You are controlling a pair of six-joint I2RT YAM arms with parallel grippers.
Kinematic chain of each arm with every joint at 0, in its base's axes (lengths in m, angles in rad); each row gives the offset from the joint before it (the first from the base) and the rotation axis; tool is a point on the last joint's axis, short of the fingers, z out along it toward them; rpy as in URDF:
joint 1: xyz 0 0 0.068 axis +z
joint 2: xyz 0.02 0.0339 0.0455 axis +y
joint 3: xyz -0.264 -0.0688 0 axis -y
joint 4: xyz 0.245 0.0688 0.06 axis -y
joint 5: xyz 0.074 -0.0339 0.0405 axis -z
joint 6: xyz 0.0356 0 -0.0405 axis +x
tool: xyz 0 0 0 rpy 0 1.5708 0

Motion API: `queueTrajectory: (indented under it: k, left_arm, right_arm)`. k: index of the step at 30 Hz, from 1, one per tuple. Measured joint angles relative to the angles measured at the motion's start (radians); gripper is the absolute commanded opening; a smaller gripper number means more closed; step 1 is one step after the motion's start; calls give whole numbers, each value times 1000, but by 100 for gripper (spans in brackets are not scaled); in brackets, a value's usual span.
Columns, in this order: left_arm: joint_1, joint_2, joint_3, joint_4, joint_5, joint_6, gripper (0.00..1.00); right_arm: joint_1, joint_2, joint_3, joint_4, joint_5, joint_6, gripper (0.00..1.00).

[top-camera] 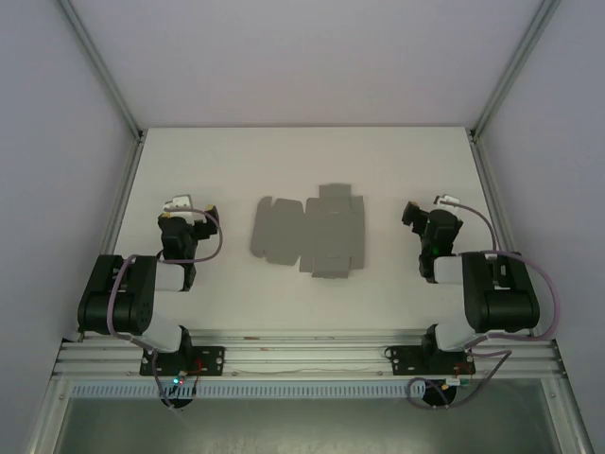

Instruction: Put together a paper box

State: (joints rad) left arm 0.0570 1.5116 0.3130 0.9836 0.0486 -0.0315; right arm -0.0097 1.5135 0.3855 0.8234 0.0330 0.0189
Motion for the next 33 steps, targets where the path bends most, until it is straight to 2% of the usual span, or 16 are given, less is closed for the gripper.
queueTrajectory:
  k: [23,28,33]
  left_arm:
    - [0,0,8,-11,26,7,100]
    - [3,-60,71,-160,26,6,100]
    - [3,-192,124,-307,29,-16,100]
  right_arm:
    - [0,0,0,0,0,4,100]
    - [0,-29,20,-72,0,6,100]
    - [0,-154,93,-236,5,14,100]
